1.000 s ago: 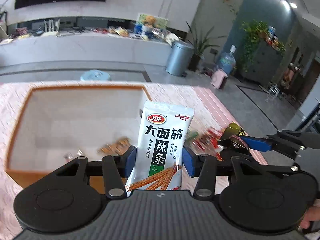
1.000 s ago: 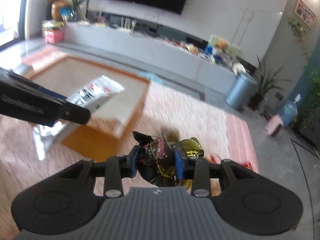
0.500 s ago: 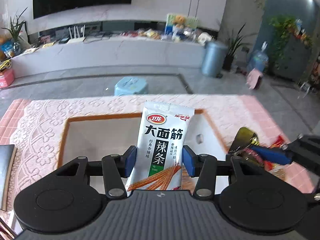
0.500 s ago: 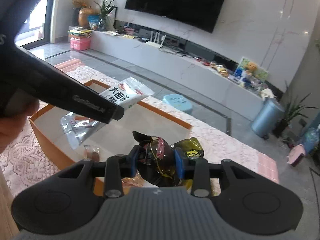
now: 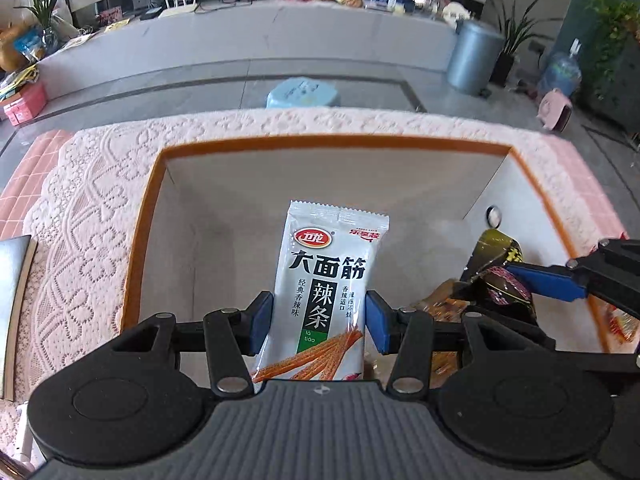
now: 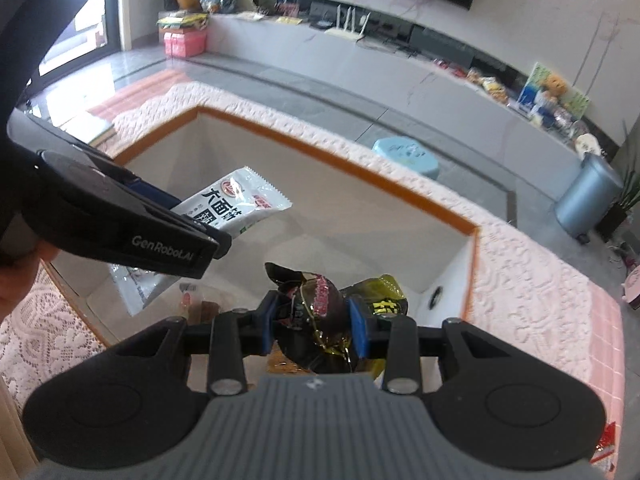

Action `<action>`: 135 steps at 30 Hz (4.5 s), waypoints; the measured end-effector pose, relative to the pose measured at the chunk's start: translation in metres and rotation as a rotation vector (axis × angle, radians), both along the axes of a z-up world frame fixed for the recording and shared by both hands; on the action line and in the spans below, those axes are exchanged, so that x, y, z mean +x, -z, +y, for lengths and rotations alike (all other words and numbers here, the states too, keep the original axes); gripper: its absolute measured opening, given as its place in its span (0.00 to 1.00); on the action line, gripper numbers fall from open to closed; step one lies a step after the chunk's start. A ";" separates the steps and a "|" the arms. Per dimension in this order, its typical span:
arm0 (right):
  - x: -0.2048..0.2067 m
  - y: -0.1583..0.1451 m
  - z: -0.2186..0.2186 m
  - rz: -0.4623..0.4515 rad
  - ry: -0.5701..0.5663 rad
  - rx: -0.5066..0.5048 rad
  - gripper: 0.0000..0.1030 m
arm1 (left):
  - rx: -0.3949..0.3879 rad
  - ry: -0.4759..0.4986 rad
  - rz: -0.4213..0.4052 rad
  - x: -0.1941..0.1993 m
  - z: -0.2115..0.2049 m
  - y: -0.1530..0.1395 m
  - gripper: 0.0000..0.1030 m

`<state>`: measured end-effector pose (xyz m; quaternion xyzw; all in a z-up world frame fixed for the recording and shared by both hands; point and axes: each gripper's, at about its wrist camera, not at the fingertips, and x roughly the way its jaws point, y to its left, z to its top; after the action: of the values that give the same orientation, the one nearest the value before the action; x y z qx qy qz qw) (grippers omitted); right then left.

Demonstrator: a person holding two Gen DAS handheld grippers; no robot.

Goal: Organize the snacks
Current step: 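Lower both snacks into the box and open both tools, then move both tools back toward the snack pile on the table, then grasp the green sausage stick with left tool while right grasps gold bread bag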

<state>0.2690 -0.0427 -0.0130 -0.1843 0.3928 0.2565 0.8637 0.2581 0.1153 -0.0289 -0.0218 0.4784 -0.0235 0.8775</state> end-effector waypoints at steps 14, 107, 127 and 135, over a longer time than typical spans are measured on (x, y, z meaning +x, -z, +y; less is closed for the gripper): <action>0.019 0.029 0.017 0.114 -0.042 -0.023 0.34 | 0.084 -0.002 0.088 0.014 -0.004 0.011 0.55; -0.082 0.036 -0.311 0.055 0.706 0.279 0.97 | 0.099 0.570 -0.216 -0.072 -0.255 -0.002 0.79; -0.014 0.083 -0.314 0.129 0.762 0.430 0.84 | 0.341 0.690 -0.012 0.030 -0.292 0.038 0.60; -0.009 0.095 -0.314 0.173 0.768 0.438 0.73 | 0.334 0.675 0.034 0.043 -0.297 0.050 0.53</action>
<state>0.2599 -0.3562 -0.1080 0.1844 0.4400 0.0088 0.8788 0.3011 -0.1812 -0.0792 0.2803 0.4703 -0.2325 0.8039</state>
